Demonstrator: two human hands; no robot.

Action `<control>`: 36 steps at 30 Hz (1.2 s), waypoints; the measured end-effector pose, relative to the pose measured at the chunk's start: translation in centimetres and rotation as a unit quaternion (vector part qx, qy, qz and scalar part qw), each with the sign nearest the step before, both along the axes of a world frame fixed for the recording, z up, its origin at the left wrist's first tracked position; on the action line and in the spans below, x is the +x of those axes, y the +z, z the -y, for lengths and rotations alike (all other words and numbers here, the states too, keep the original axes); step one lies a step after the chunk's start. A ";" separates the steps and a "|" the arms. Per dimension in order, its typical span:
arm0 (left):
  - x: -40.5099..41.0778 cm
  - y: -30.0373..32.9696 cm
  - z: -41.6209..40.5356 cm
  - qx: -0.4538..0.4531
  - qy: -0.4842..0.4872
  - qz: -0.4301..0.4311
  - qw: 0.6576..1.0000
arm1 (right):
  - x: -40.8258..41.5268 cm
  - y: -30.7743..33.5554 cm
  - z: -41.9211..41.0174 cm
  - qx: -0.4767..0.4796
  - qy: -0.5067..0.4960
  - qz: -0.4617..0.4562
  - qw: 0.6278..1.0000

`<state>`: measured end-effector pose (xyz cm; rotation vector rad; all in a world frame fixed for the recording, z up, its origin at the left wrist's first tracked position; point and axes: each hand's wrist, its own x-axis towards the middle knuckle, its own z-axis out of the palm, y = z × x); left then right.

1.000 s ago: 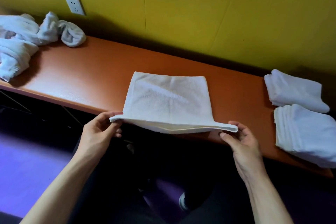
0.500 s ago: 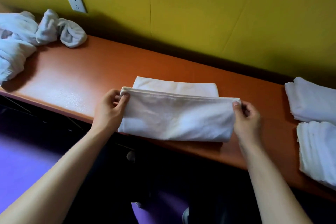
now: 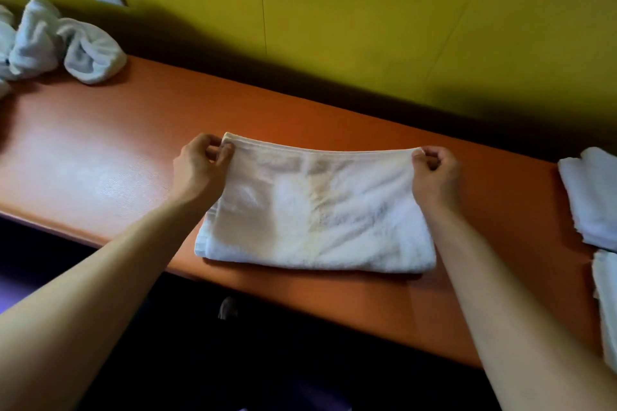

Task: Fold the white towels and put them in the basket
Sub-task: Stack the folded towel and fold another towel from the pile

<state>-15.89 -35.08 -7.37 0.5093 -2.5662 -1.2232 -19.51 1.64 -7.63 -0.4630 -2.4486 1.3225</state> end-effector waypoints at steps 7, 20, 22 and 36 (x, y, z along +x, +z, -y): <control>4.3 0.4 -5.8 -0.227 -0.130 -0.061 0.963 | 2.1 0.2 2.0 0.258 0.170 -0.060 0.949; 13.0 -2.2 -12.1 -0.351 -0.345 0.035 0.870 | 9.8 -1.4 -0.1 0.375 0.230 0.145 0.886; 13.2 -2.3 -12.3 -0.363 -0.334 0.050 0.869 | 12.5 -1.0 0.0 0.388 0.197 0.159 0.886; 14.4 -1.8 -13.9 -0.359 -0.340 -0.055 0.867 | 21.7 0.0 4.1 0.397 0.143 0.217 0.880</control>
